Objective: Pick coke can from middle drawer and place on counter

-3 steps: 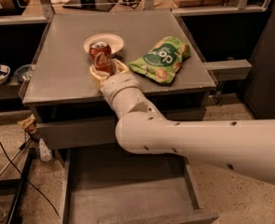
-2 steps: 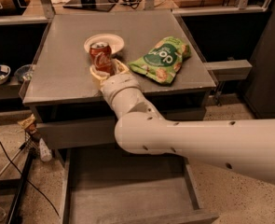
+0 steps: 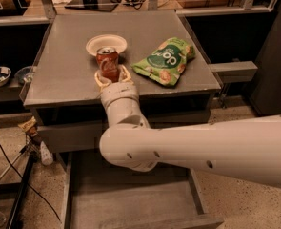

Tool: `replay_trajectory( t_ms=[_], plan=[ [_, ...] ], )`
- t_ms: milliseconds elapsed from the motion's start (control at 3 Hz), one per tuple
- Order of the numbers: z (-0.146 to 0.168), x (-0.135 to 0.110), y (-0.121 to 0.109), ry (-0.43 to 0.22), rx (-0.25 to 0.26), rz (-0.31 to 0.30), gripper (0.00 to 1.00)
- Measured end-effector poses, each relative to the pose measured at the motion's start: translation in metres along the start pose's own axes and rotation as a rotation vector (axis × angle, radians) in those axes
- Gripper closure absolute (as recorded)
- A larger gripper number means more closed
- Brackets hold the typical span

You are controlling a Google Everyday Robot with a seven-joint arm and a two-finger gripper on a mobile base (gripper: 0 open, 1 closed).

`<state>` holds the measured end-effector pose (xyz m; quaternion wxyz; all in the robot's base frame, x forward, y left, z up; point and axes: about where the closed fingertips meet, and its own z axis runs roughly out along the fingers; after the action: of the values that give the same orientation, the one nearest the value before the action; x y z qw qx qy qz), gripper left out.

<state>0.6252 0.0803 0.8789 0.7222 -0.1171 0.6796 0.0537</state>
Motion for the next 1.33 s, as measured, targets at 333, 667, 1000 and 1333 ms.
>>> replay_trajectory(
  t_ms=[333,667,1000,1333],
  plan=[
    [-0.0038,0.0057,-0.0025,0.008,0.056,0.002,1.0],
    [-0.007,0.0097,-0.0042,0.018,0.092,0.02,1.0],
    [-0.0097,0.0124,-0.004,0.031,0.1,0.046,1.0],
    [-0.0097,0.0124,-0.004,0.031,0.1,0.046,0.81]
  ],
)
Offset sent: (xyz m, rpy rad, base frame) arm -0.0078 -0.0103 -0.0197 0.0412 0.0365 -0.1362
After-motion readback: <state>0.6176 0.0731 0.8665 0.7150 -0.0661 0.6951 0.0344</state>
